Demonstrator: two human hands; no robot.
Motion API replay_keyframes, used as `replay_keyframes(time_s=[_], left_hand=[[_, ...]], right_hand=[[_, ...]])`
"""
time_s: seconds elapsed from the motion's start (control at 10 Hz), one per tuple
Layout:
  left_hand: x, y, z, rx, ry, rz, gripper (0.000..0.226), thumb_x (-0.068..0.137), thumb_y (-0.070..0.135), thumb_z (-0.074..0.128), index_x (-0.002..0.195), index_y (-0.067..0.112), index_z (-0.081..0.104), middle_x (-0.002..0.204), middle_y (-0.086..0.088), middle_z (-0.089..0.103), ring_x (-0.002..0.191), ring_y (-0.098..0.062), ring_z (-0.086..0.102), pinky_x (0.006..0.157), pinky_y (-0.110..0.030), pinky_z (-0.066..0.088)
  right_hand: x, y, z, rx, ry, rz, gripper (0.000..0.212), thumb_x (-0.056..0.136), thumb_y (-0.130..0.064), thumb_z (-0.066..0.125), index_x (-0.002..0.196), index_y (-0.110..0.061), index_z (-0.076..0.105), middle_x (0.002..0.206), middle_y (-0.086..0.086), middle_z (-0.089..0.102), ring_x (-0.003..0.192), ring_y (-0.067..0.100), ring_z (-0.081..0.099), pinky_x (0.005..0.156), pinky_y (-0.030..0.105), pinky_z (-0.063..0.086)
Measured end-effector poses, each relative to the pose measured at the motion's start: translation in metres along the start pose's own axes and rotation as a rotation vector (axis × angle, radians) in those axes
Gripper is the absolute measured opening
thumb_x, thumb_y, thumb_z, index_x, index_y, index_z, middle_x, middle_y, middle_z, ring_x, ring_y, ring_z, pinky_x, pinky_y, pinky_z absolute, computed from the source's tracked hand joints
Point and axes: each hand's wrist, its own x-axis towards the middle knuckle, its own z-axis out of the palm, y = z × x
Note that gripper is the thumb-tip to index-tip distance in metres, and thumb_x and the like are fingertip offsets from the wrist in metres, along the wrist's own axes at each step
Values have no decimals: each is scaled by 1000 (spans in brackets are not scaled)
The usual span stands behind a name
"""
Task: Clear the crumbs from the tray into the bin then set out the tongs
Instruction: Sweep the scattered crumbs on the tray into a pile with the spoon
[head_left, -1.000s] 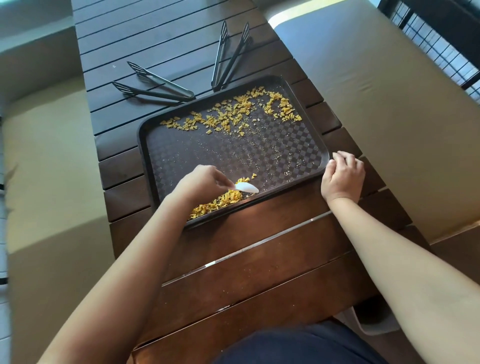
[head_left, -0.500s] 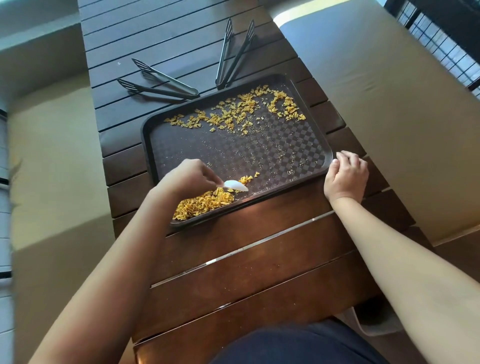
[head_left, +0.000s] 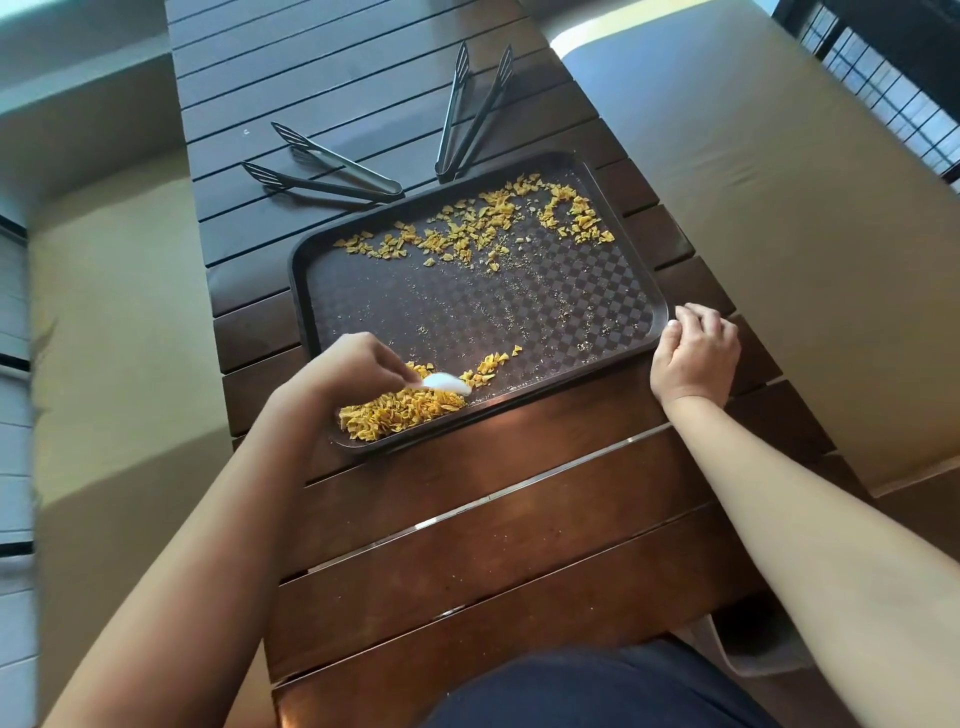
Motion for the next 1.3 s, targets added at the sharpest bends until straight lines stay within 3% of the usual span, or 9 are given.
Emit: replay_keyframes(time_s=[0.1, 0.2, 0.4, 0.6, 0.8, 1.2, 1.3], left_hand=[[13, 16, 9, -205, 154, 47, 19, 87, 22, 64, 104, 22, 72, 92, 7, 67, 70, -9, 56, 57, -16, 46], [21, 30, 17, -246, 198, 82, 22, 89, 20, 61, 109, 18, 70, 97, 4, 66, 65, -7, 53, 53, -13, 45], [24, 35, 21, -54, 39, 172, 23, 88, 23, 62, 110, 19, 71, 90, 4, 61, 72, -1, 49, 73, -19, 39], [15, 10, 2, 110, -135, 131, 19, 86, 26, 66, 104, 26, 73, 103, 5, 68, 87, -7, 58, 81, -23, 43], [21, 13, 7, -143, 78, 112, 19, 89, 21, 62, 105, 24, 72, 96, 2, 67, 72, -13, 55, 64, -28, 50], [6, -11, 4, 96, -57, 123, 18, 82, 33, 69, 98, 26, 75, 93, 8, 65, 84, -7, 57, 77, -22, 43], [5, -11, 2, 22, 25, 185, 17, 84, 30, 68, 100, 27, 74, 89, 9, 60, 83, -7, 55, 76, -24, 44]], right_hand=[[1, 0, -1, 3, -2, 1, 47, 87, -28, 32, 105, -1, 67, 113, 16, 63, 97, 41, 54, 88, 42, 41], [1, 0, -1, 2, -10, 3, 48, 88, -28, 32, 105, -1, 67, 113, 16, 63, 98, 40, 54, 88, 42, 41], [0, 0, -1, 3, -11, 5, 49, 88, -30, 30, 106, -1, 67, 114, 15, 63, 99, 40, 54, 89, 42, 40], [0, 1, 0, 2, -5, 5, 47, 87, -28, 32, 105, -2, 67, 113, 16, 63, 97, 41, 54, 87, 42, 41], [1, 2, 1, -5, -1, 1, 46, 88, -28, 33, 104, -2, 67, 112, 16, 63, 96, 41, 54, 87, 42, 42], [0, 2, 2, -6, 4, -2, 46, 88, -27, 32, 104, -2, 67, 112, 16, 63, 96, 41, 54, 87, 42, 41], [0, 2, 1, -6, -3, -3, 46, 88, -27, 33, 105, -2, 67, 112, 16, 63, 96, 42, 54, 87, 43, 41]])
